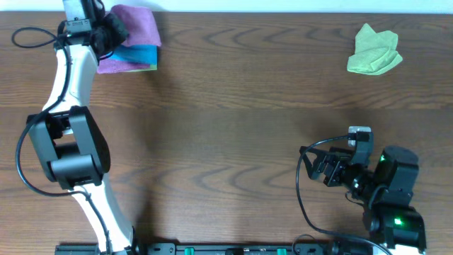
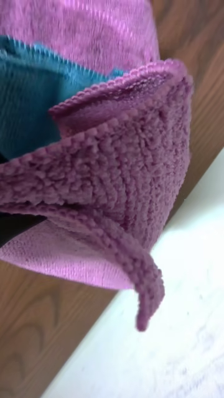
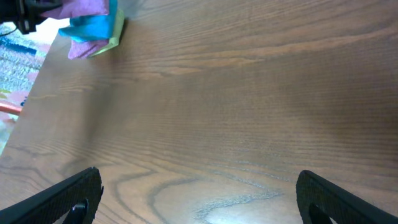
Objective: Fold the cloth
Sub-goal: 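Place the purple square on the blue cloth and open the left gripper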
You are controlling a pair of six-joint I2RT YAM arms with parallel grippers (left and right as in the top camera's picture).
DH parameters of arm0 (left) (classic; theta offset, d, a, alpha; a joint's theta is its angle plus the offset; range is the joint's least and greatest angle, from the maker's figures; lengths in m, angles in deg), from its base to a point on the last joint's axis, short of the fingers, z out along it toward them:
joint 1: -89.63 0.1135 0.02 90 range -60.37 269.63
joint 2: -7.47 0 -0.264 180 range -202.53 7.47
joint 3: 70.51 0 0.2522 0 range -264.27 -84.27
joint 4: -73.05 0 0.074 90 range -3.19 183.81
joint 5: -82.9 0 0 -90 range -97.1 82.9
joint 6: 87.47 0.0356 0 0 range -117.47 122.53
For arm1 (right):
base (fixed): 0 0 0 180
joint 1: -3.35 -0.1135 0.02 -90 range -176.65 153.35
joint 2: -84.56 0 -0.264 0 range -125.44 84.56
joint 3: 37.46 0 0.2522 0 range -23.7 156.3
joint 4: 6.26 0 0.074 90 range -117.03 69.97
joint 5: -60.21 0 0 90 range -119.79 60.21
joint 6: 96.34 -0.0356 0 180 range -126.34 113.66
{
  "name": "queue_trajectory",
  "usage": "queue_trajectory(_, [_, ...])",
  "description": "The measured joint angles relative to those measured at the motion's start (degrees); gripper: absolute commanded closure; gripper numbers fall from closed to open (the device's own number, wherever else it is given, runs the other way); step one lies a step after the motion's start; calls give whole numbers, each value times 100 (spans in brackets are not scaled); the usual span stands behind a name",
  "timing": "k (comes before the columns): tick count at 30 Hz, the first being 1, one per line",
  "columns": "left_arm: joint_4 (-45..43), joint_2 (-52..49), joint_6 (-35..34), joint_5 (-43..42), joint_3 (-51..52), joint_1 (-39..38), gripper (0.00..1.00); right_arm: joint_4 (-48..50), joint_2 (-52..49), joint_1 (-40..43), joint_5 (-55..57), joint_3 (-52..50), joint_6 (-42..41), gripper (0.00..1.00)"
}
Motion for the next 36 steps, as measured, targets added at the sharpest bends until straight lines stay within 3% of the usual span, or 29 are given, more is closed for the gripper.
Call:
queue_trajectory(10, [129,0,280,83,0,79,90,0,0,0,0,0,-2,1])
queue_trajectory(21, [133,0,474,483,0,81,64,0,0,0,0,0,-2,1])
queue_trajectory(26, [133,0,494,647,0,83,60,0,0,0,0,0,-2,1])
queue_trajectory(36, [129,0,566,966,0,85,41,0,0,0,0,0,0,1])
